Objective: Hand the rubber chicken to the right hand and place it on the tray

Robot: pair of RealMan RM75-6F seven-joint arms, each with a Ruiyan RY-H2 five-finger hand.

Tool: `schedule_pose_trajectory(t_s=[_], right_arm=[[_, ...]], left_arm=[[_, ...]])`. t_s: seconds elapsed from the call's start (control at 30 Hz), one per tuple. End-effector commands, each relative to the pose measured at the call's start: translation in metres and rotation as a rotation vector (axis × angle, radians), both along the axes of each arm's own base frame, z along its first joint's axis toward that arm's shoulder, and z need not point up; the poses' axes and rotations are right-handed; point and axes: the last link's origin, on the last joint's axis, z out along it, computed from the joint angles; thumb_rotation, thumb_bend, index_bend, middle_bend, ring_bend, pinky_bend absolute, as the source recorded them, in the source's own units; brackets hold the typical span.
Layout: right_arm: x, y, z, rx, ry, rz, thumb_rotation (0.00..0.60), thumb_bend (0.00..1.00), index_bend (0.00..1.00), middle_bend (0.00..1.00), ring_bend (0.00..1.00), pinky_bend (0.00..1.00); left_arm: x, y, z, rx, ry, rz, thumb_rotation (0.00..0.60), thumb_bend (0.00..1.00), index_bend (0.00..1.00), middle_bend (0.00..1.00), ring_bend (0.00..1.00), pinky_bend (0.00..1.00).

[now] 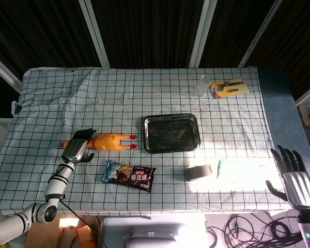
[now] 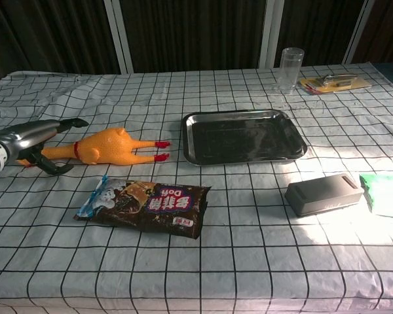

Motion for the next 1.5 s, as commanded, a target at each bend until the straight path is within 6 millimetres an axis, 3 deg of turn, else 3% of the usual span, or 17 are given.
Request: schedule_pose_trajectory(t_s=[0.03, 0.27, 0.7, 1.1, 1.2, 1.33, 1.4, 1.5], right_arm=[[0.0, 0.001, 0.001, -0.002, -0.003, -0.001, 0.6, 0.23, 0.0, 0.0, 0.0, 0.0], [0.0, 0.001, 0.001, -0.004, -0.007, 0.001, 0.6, 0.23, 0.0, 0.0, 0.0, 0.0], [-0.001, 0.002, 0.004, -0.008, -0.013, -0.002, 0.6, 0.23, 0.0, 0.0, 0.0, 0.0], [0.0, 0.002, 0.002, 0.002, -0.01, 0.001, 0.6, 0.23, 0.0, 0.0, 0.0, 0.0], [0.001, 0.002, -0.001, 0.011, -0.008, 0.01, 0.6, 0.23, 0.0, 0.0, 0.0, 0.0], [0.005, 0.0, -0.007, 0.034, -0.014, 0.036, 0.6, 0.23, 0.0, 0.0, 0.0, 0.0], [0.01, -0.002, -0.011, 0.055, -0.046, 0.068, 0.6, 0.23, 0.0, 0.0, 0.0, 0.0], [0.034, -0.016, -0.017, 0.128, -0.155, 0.167, 0.6, 0.23, 0.0, 0.0, 0.0, 0.0]], left_arm=[[-0.002, 0.001, -0.001, -0.003, 0.009, 0.006, 0.6, 0.36, 0.0, 0.05, 0.0, 0.02], [-0.009, 0.003, -0.006, 0.009, 0.064, 0.026, 0.6, 0.41, 0.03, 0.08, 0.0, 0.02], [-0.006, 0.008, -0.016, 0.041, 0.086, -0.01, 0.6, 0.49, 0.6, 0.21, 0.06, 0.03], [0.008, 0.003, -0.003, 0.139, -0.091, -0.099, 0.6, 0.62, 0.61, 0.39, 0.14, 0.06], [0.011, -0.001, 0.001, 0.145, -0.159, -0.117, 0.6, 0.68, 0.62, 0.52, 0.22, 0.16], [0.015, -0.008, 0.007, 0.107, -0.264, -0.128, 0.6, 0.74, 0.62, 0.66, 0.4, 0.55], [0.018, -0.011, 0.011, 0.1, -0.298, -0.14, 0.6, 0.75, 0.62, 0.68, 0.44, 0.64], [0.026, -0.02, 0.016, 0.087, -0.336, -0.157, 0.6, 0.76, 0.62, 0.7, 0.46, 0.7]])
